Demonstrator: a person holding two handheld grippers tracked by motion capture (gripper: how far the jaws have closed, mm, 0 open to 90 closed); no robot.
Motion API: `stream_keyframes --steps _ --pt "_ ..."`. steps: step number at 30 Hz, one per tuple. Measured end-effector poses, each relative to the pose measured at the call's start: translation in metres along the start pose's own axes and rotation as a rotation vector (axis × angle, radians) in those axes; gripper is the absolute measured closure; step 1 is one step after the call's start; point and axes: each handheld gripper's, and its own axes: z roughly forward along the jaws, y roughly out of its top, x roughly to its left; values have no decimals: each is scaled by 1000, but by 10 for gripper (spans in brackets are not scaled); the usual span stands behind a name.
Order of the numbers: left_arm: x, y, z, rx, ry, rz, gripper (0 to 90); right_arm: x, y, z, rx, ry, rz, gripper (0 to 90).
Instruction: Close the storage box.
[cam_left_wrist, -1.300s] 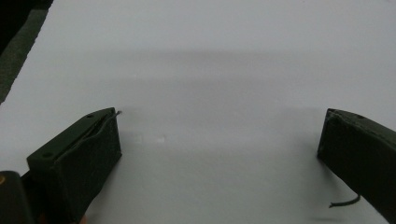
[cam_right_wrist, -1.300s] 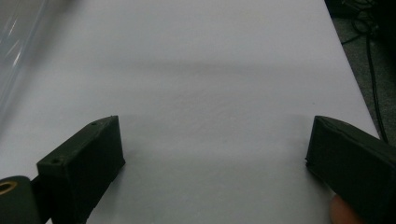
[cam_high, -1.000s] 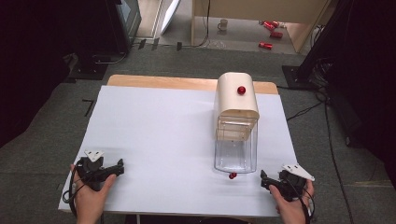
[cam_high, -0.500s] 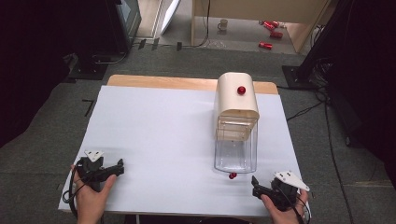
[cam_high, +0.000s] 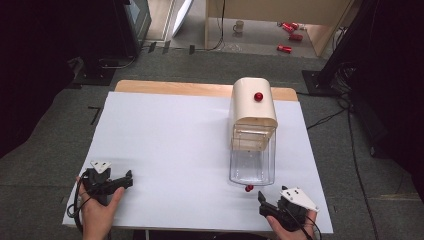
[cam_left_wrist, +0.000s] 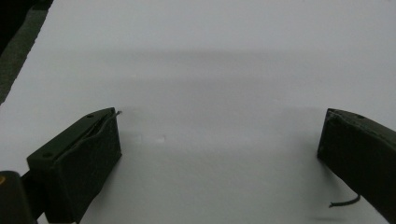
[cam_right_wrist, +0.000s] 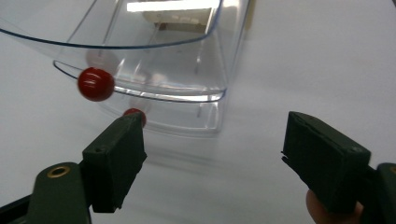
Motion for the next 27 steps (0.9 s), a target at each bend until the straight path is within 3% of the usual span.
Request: stream_keyframes --steps 11,16,27 --pt "0 0 0 0 0 1 0 21 3 -1 -19 43 10 403" --pt "0 0 0 0 1 1 0 25 4 1 -25 31 14 523" --pt "0 0 0 0 1 1 0 28 1 -1 -27 60 23 625"
